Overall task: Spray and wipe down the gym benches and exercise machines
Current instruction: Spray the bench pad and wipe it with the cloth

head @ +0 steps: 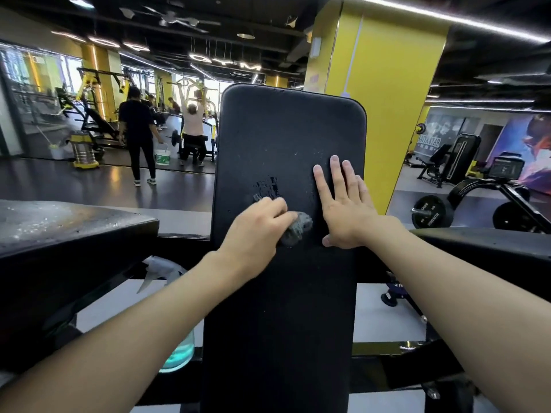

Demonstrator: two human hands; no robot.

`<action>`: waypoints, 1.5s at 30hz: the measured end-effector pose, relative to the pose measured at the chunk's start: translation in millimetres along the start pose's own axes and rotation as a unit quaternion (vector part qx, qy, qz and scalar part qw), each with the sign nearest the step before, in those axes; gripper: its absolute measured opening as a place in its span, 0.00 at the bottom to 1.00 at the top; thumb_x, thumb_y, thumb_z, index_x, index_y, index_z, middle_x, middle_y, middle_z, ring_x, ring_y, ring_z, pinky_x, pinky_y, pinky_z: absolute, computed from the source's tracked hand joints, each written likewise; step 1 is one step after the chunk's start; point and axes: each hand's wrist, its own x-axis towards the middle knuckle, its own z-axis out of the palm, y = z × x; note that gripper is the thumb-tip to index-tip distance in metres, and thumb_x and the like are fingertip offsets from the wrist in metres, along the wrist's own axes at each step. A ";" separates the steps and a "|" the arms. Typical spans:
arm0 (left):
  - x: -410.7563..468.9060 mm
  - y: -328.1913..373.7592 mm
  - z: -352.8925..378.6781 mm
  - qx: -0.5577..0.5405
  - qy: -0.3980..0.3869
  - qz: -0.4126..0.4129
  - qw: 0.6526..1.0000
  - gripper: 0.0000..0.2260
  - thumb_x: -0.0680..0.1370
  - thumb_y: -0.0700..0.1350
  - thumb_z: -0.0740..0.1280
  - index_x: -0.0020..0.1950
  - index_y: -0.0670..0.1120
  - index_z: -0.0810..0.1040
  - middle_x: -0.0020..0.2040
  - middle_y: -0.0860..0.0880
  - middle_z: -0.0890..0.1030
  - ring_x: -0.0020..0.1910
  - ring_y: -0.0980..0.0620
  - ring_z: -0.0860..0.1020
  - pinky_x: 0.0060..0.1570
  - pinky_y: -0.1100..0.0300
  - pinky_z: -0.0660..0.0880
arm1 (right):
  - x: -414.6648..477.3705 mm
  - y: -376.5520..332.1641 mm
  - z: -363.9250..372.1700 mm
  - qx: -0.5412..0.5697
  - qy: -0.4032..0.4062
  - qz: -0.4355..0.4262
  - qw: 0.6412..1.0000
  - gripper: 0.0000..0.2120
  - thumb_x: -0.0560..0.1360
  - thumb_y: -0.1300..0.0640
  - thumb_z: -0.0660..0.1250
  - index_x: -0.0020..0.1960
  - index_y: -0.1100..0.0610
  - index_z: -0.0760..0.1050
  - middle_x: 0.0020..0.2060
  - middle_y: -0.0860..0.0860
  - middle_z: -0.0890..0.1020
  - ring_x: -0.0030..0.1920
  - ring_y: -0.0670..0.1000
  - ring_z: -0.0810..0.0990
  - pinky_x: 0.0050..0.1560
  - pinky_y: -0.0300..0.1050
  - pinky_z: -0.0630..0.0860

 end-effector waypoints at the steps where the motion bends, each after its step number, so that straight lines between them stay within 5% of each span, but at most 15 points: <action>1: 4.5 -3.3 -3.8 0.003 -0.002 0.000 1.000 0.25 0.65 0.24 0.67 0.60 0.41 0.79 0.46 0.44 0.76 0.42 0.42 0.74 0.40 0.47 0.77 | -0.9 -0.6 -0.5 0.001 -0.003 0.002 1.000 0.67 0.69 0.45 0.76 0.66 0.53 0.14 0.72 0.60 0.22 0.74 0.62 0.25 0.76 0.57 0.36; 3: 22.6 -14.5 -13.9 0.008 0.035 -0.061 0.998 0.28 0.66 0.25 0.65 0.63 0.43 0.75 0.46 0.44 0.75 0.43 0.41 0.73 0.40 0.46 0.75 | -2.1 -1.5 -1.1 -0.001 -0.004 0.006 1.000 0.67 0.69 0.45 0.76 0.67 0.53 0.15 0.72 0.59 0.22 0.75 0.62 0.25 0.76 0.57 0.36; 6: 32.6 -18.3 -16.7 0.001 0.090 -0.141 0.986 0.16 0.68 0.26 0.65 0.53 0.40 0.79 0.47 0.44 0.76 0.43 0.42 0.73 0.38 0.45 0.76 | -3.2 -1.7 0.7 0.002 0.004 0.008 1.000 0.67 0.68 0.45 0.77 0.72 0.54 0.18 0.73 0.59 0.23 0.76 0.62 0.27 0.76 0.57 0.38; 12: -6.2 -3.8 -2.0 0.014 -0.005 0.018 1.000 0.12 0.71 0.32 0.63 0.50 0.40 0.81 0.43 0.43 0.75 0.39 0.43 0.73 0.36 0.47 0.76 | -3.3 -1.8 1.7 -0.006 0.006 0.010 1.000 0.67 0.68 0.44 0.77 0.72 0.54 0.18 0.73 0.59 0.23 0.75 0.62 0.27 0.76 0.58 0.37; 17: 16.6 -14.2 -6.8 0.001 0.109 -0.113 0.988 0.15 0.69 0.27 0.66 0.52 0.38 0.82 0.47 0.43 0.77 0.42 0.42 0.75 0.39 0.50 0.75 | -3.6 -2.0 2.4 -0.006 0.007 0.011 1.000 0.67 0.69 0.44 0.76 0.73 0.53 0.18 0.73 0.59 0.23 0.75 0.61 0.26 0.77 0.57 0.37; 22: -8.8 -3.1 2.0 0.015 0.014 0.008 1.000 0.15 0.69 0.28 0.67 0.53 0.38 0.81 0.47 0.42 0.78 0.41 0.42 0.75 0.41 0.47 0.77 | -4.4 -2.5 1.3 0.002 0.000 0.015 1.000 0.66 0.69 0.47 0.76 0.73 0.53 0.18 0.72 0.59 0.22 0.75 0.62 0.26 0.76 0.58 0.37; 25: 17.3 -24.9 -21.3 0.036 0.057 -0.074 0.995 0.13 0.70 0.30 0.64 0.51 0.38 0.81 0.47 0.41 0.78 0.43 0.40 0.75 0.41 0.44 0.78 | -2.4 -11.8 -6.3 0.043 -0.025 0.015 0.999 0.65 0.69 0.48 0.76 0.74 0.54 0.20 0.73 0.59 0.23 0.75 0.63 0.26 0.77 0.63 0.37; 27: 22.4 -31.9 -24.7 0.018 0.097 -0.137 0.986 0.13 0.71 0.29 0.64 0.54 0.36 0.81 0.49 0.41 0.78 0.46 0.39 0.76 0.44 0.43 0.78 | -1.0 -22.4 -6.3 0.076 -0.019 0.026 0.997 0.71 0.63 0.38 0.78 0.75 0.57 0.23 0.73 0.61 0.24 0.74 0.65 0.26 0.75 0.66 0.39; 33: -12.9 -19.8 -14.9 0.041 -0.004 0.017 0.999 0.15 0.73 0.33 0.57 0.53 0.37 0.81 0.48 0.41 0.79 0.42 0.41 0.75 0.43 0.46 0.77 | 2.4 -24.9 12.8 0.070 0.027 0.039 0.996 0.75 0.58 0.28 0.75 0.73 0.56 0.20 0.71 0.60 0.22 0.74 0.64 0.24 0.74 0.67 0.37; 38: 5.8 -29.1 -19.5 0.010 0.118 -0.164 0.979 0.15 0.69 0.29 0.66 0.54 0.38 0.81 0.48 0.43 0.78 0.45 0.40 0.76 0.43 0.45 0.76 | 0.6 -23.8 14.1 0.075 0.035 0.034 0.996 0.73 0.61 0.29 0.75 0.74 0.56 0.20 0.72 0.60 0.22 0.74 0.63 0.24 0.75 0.67 0.36; 42: -25.9 -7.6 -7.6 0.000 0.022 -0.058 0.998 0.16 0.72 0.35 0.59 0.55 0.39 0.81 0.48 0.44 0.78 0.43 0.41 0.75 0.44 0.46 0.77 | -6.5 -34.2 7.7 0.054 0.082 0.038 0.994 0.72 0.58 0.31 0.77 0.78 0.56 0.28 0.76 0.63 0.31 0.77 0.67 0.34 0.76 0.68 0.47; 45: -11.8 -29.6 -23.0 0.028 0.061 -0.083 0.994 0.17 0.71 0.32 0.60 0.56 0.38 0.82 0.47 0.44 0.78 0.43 0.42 0.75 0.44 0.47 0.77 | -6.8 -49.3 3.8 0.075 0.084 -0.001 0.994 0.68 0.61 0.33 0.77 0.78 0.47 0.28 0.76 0.59 0.29 0.75 0.71 0.35 0.74 0.71 0.49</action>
